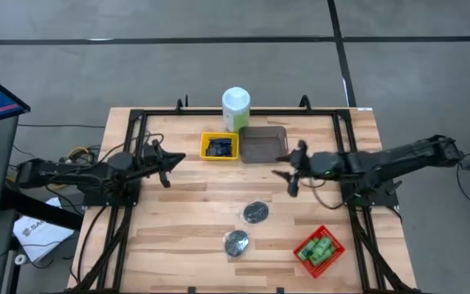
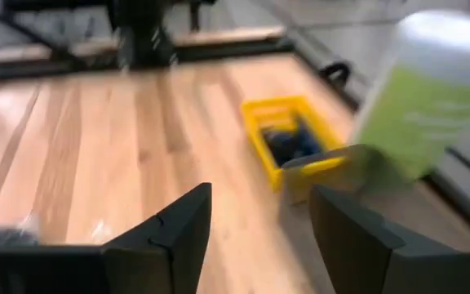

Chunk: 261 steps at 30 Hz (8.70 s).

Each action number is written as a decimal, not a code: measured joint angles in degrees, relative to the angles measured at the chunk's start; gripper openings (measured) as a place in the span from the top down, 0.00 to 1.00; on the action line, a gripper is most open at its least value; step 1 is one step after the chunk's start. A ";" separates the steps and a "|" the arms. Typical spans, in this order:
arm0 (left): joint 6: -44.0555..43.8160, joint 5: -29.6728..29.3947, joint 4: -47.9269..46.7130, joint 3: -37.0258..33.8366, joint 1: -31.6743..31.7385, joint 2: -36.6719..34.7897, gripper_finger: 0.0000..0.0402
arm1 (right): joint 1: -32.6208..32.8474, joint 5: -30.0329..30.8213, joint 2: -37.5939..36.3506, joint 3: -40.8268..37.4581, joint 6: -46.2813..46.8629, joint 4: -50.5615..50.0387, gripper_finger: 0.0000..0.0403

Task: Pick & Place Travel size toiletries
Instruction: Put the hairbrush into the gray bin

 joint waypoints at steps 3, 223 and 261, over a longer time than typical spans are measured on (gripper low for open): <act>-1.88 -1.09 0.86 -2.33 -1.51 0.00 1.00 | -0.02 -4.21 6.33 1.77 0.02 0.01 0.48; -1.51 3.08 5.79 -4.27 -6.95 0.17 1.00 | 12.64 -28.23 64.95 38.50 -32.80 -2.66 0.84; -1.52 3.08 6.46 -4.27 -6.94 0.16 1.00 | -21.93 -23.10 28.24 38.23 -36.85 -35.69 1.00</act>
